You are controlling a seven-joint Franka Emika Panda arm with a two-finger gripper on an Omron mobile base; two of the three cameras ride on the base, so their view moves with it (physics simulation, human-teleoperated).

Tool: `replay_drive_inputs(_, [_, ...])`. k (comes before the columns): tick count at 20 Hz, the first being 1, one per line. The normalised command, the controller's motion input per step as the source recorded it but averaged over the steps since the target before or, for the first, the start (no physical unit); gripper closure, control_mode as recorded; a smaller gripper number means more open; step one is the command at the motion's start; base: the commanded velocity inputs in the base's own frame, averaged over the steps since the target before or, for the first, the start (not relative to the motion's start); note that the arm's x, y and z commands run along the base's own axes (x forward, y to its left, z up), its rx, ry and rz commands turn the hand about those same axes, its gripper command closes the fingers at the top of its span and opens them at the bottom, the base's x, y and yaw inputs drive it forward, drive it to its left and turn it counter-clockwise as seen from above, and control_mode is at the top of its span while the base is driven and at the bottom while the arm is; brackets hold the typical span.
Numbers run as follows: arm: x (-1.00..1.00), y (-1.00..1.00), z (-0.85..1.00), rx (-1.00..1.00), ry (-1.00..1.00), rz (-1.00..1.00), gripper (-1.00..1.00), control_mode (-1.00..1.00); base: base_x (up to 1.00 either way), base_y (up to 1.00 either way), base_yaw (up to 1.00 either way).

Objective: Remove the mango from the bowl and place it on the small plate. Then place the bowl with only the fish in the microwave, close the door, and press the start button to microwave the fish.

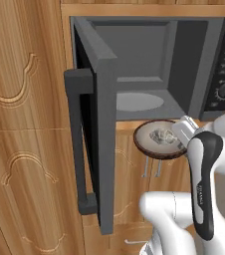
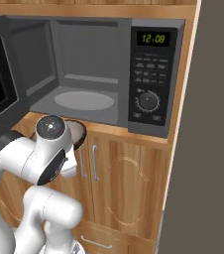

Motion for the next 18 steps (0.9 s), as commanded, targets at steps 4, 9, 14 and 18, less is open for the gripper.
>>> replay_drive_inputs(4, [0.0,0.0,0.0,0.0,0.0,0.0,1.0,1.0,0.29,0.0,0.0])
replay_drive_inputs(9, [0.0,0.0,0.0,0.0,0.0,0.0,1.0,1.0,0.27,0.0,0.0])
replay_drive_inputs(14, [0.0,0.0,0.0,0.0,0.0,0.0,1.0,1.0,0.36,0.0,0.0])
replay_drive_inputs(18, [0.0,0.0,0.0,0.0,0.0,0.0,1.0,1.0,0.46,0.0,0.02])
